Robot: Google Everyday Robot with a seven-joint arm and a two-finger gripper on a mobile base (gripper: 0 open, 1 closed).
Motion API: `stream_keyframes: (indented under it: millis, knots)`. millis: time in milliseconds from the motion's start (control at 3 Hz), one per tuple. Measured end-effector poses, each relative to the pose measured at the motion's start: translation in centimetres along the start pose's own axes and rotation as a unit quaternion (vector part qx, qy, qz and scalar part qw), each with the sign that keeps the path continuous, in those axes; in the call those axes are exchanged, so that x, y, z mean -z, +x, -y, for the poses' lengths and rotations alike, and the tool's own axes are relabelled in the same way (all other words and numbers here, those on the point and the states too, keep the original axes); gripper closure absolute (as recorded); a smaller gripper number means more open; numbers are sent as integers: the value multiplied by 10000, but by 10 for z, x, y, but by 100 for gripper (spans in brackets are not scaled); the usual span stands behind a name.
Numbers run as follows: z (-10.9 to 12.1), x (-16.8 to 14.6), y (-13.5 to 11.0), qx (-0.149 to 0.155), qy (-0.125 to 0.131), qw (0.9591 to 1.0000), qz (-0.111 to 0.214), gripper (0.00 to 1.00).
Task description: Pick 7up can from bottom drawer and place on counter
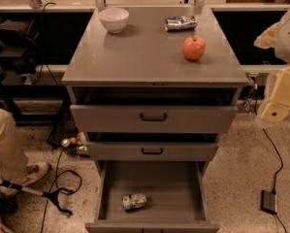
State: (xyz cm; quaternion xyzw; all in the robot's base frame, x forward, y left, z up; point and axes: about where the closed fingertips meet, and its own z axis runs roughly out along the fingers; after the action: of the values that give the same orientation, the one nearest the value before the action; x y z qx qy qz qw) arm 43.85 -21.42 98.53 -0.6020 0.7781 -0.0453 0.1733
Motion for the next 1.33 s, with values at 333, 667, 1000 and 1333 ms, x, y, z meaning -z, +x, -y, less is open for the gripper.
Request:
stream_keyframes:
  millis: [333, 667, 1000, 1333]
  knots:
    - [0, 0, 0, 0, 0, 10000, 0, 0]
    - [-10, -40, 9, -124, -291, 9993, 205, 0]
    - [-38, -126, 20, -350, -874, 9933, 667, 0]
    - [-72, -239, 23, -730, -1509, 9782, 1229, 0]
